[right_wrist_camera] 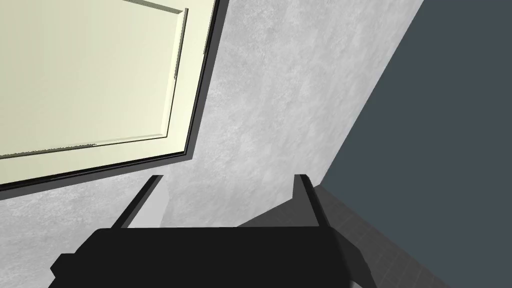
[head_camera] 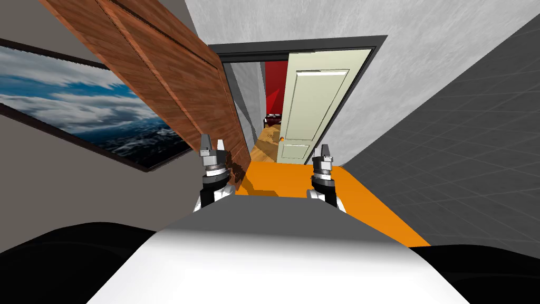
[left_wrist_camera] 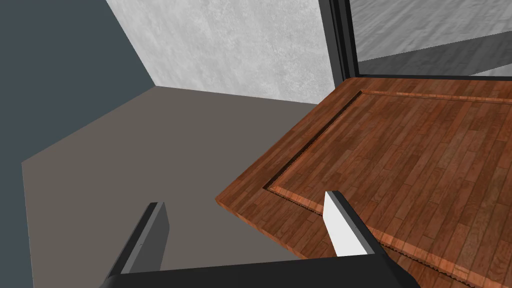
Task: Pull the door open
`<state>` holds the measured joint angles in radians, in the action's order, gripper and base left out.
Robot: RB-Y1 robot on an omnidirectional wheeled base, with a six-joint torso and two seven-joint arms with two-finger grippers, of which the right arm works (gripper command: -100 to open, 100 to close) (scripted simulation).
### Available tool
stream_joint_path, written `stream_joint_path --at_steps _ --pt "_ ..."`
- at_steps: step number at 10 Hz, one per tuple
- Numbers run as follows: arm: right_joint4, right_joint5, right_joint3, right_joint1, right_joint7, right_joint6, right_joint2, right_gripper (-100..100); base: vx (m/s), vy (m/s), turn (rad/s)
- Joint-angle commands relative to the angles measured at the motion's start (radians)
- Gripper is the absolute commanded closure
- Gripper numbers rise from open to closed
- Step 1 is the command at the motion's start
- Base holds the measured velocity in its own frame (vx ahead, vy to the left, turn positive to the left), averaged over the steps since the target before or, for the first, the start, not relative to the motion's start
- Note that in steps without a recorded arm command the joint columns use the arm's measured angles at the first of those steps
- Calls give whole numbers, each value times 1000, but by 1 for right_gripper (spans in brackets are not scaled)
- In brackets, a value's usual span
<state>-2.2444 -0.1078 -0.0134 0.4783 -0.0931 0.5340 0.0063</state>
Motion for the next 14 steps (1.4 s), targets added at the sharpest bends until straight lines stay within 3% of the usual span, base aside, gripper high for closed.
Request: stream_joint_path --at_steps 1,7,14 --pt "33 -7 -5 -11 -23 7 -9 -100 100 2 -18" --pt "161 -33 -25 -52 -114 36 -37 -100 174 23 -16" --pt "296 -61 -45 -95 -210 66 -60 -100 95 16 -14"
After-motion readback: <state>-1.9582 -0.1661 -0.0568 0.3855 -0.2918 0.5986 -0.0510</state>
